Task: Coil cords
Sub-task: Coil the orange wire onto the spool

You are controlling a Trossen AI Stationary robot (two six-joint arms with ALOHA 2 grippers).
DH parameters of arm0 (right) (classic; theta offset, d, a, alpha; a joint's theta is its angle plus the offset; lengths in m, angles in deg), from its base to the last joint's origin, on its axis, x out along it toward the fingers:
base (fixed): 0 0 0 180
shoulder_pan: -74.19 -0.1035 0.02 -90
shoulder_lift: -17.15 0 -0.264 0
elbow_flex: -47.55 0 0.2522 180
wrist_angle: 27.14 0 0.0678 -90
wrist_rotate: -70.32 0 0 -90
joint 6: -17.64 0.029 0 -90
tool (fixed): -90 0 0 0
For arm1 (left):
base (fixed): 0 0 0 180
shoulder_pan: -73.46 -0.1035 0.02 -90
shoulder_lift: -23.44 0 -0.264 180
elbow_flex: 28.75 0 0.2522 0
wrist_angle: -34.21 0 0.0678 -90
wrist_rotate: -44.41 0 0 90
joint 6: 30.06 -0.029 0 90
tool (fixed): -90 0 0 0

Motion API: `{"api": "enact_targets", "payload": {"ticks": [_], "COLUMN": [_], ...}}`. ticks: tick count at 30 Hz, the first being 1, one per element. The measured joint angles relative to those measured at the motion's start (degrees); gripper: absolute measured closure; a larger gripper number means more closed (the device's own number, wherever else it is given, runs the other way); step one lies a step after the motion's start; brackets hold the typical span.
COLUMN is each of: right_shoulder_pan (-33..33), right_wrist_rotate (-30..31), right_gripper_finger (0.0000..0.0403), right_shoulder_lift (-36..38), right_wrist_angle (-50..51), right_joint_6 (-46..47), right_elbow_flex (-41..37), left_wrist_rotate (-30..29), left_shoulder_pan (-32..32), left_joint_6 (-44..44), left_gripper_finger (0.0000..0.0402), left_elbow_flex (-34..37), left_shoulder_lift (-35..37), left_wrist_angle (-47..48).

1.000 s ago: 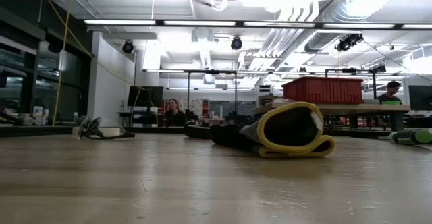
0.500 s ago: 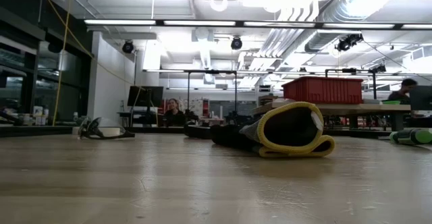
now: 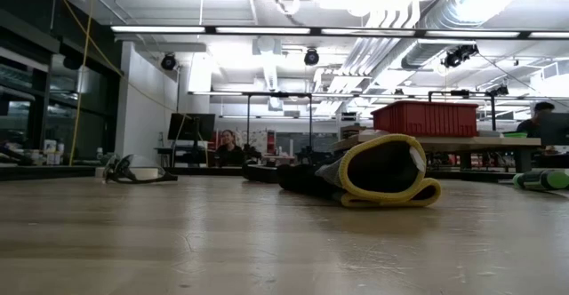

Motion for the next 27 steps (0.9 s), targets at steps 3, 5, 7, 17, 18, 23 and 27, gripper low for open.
{"api": "enact_targets", "payload": {"ticks": [3, 5, 7, 17, 18, 23, 27], "right_shoulder_pan": [0.9, 1.6, 2.0, 2.4, 2.4, 2.4, 1.6], "right_wrist_rotate": [-0.1, -1.3, -2.7, -1.1, 0.2, 2.4, -1.9], "right_gripper_finger": [0.0208, 0.0208, 0.0208, 0.0208, 0.0208, 0.0208, 0.0208], "right_shoulder_lift": [0.0, 0.0, 0.0, -1.5, -1.8, -1.8, -1.1], "right_wrist_angle": [0.5, 1.2, 2.3, 9.4, 9.1, 7.3, 4.7], "right_joint_6": [0.9, 1.9, 2.7, -1.1, -1.8, -2.3, -0.2], "right_elbow_flex": [0.0, 0.0, 0.0, 0.0, 0.0, 0.0, 0.0], "left_wrist_rotate": [0.0, 0.0, -0.2, -1.1, -1.1, -2.4, -7.1], "left_shoulder_pan": [1.0, 1.7, 2.1, 2.7, 2.7, 2.7, 2.7], "left_joint_6": [1.1, 1.3, 1.3, 2.3, 2.3, 2.2, 2.3], "left_gripper_finger": [0.0401, 0.0401, 0.0401, 0.0401, 0.0401, 0.0401, 0.0401], "left_elbow_flex": [0.0, 0.0, 0.0, -0.5, -0.8, -2.8, -3.3], "left_shoulder_lift": [0.0, 0.0, 0.0, 0.0, 0.0, 0.0, 0.4], "left_wrist_angle": [-2.2, -3.7, -4.2, -6.2, -6.2, -3.9, -0.9]}}
